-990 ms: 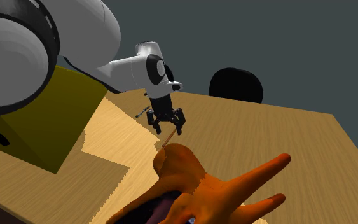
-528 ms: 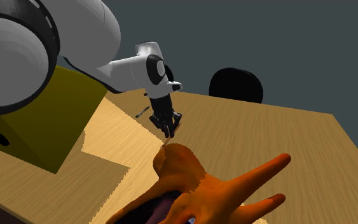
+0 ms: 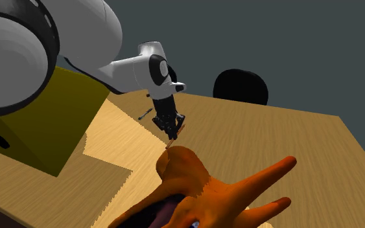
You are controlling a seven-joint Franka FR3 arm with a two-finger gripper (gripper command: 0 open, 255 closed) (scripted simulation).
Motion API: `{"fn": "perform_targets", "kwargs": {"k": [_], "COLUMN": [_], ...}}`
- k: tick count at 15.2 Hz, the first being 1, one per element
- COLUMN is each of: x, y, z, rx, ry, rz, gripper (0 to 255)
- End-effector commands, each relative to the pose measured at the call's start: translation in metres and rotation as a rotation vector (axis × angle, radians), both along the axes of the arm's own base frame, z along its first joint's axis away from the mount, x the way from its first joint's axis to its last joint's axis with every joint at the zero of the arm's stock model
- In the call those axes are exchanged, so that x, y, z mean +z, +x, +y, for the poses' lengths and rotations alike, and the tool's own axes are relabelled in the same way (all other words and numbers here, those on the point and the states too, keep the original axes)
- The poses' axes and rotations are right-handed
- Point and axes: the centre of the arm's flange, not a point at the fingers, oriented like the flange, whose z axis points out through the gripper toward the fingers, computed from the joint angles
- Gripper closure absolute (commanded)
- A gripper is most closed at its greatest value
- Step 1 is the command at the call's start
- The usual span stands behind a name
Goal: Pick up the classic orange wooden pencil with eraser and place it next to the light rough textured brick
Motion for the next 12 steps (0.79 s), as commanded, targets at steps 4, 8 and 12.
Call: {"fn": "perform_targets", "kwargs": {"k": [4, 8, 12], "x": [0.023, 0.044, 0.066], "y": [0.0, 0.0, 0.0], "z": [0.0, 0.0, 0.0], "rx": [0.0, 0.0, 0.0], "ry": [-0.001, -0.001, -0.001], "rz": [0.0, 0.0, 0.0], "gripper": [255, 255, 255]}}
